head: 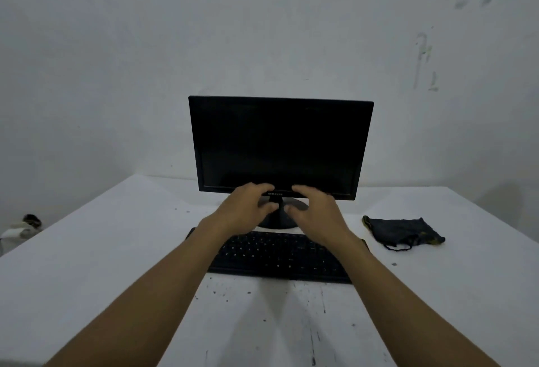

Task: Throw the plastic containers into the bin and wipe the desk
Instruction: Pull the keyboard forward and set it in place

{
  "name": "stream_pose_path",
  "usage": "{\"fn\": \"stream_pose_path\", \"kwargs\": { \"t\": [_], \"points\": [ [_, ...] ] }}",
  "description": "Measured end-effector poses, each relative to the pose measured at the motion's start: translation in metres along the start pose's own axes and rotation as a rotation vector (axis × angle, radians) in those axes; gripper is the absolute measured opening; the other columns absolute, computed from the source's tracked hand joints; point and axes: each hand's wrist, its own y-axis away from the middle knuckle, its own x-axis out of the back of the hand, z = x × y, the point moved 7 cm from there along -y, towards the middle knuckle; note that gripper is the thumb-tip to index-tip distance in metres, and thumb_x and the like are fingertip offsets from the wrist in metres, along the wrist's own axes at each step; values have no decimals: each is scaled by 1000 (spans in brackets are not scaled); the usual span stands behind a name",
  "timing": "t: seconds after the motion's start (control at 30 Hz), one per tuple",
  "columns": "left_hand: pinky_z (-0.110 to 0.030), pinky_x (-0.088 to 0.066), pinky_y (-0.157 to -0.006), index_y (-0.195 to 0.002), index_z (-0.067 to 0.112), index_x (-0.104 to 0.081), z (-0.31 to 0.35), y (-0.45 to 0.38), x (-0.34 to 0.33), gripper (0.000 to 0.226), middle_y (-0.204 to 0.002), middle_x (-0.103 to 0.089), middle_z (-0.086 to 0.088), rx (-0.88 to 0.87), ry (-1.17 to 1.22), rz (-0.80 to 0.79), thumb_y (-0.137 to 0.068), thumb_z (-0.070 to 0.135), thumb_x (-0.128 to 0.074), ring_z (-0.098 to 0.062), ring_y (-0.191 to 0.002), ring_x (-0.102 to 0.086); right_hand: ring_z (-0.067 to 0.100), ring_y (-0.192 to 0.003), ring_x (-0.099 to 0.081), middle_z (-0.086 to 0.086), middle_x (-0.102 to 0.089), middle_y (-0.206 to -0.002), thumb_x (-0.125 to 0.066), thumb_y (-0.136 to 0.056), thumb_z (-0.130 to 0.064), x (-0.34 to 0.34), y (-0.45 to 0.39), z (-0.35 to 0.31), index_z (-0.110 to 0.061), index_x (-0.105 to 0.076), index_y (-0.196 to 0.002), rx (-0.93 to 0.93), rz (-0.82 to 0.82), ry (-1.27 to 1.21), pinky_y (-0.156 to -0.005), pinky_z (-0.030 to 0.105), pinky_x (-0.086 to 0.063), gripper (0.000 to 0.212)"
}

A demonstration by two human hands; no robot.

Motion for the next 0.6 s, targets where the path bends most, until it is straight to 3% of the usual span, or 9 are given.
{"fn": "stream_pose_path", "kwargs": {
  "t": [0.07, 0.17, 0.3, 0.4, 0.5, 0.6],
  "points": [
    [-33, -45, -94, -124, 22, -55, -7, 8, -16, 35, -117, -58, 1, -14, -1, -70, -89, 28, -59, -21, -107, -55, 23, -118, -52, 2, -57, -127, -68, -80, -30, -19, 9, 16, -21, -54, -127, -2, -129, 52, -97, 31, -44, 49],
    [-23, -36, -93, -131, 21, -50, -22, 17, -37, 45, -125, -53, 5, 33, -46, -173, -88, 32, -60, -18, -117, -48, 22, -129, -41, 0, -48, -140, -72, -76, -39, -42, 22, 41, -24, -47, -133, -50, -301, 141, -108, 40, -35, 65],
    [-39, -38, -101, -135, 31, -43, -60, 24, -63, 61, -130, -50, -5, 141, -171, -300, -81, 55, -59, -24, -121, -44, 24, -137, -26, -3, -39, -144, -70, -76, -45, -61, 38, 62, -32, -38, -138, -85, -502, 344, -112, 59, -9, 71],
    [-49, -28, -109, -143, 37, -27, -81, 29, -76, 83, -147, -33, -3, 195, -227, -385, -72, 68, -56, -25, -135, -27, 22, -142, -16, -5, -29, -151, -69, -75, -48, -70, 43, 76, -31, -38, -139, -139, -551, 347, -111, 60, -2, 74],
    [-50, -18, -114, -145, 35, -22, -92, 33, -90, 81, -154, -18, -7, 232, -235, -441, -77, 59, -59, -28, -142, -12, 21, -142, -16, -8, -26, -153, -68, -76, -49, -74, 42, 81, -29, -40, -138, -140, -547, 362, -111, 60, -5, 71],
    [-52, -16, -114, -145, 34, -22, -91, 36, -96, 79, -151, -21, -8, 230, -285, -471, -79, 53, -61, -30, -141, -12, 22, -138, -25, -7, -33, -149, -68, -76, -49, -75, 42, 82, -29, -42, -137, -141, -546, 360, -111, 59, -10, 70]
  ]
}}
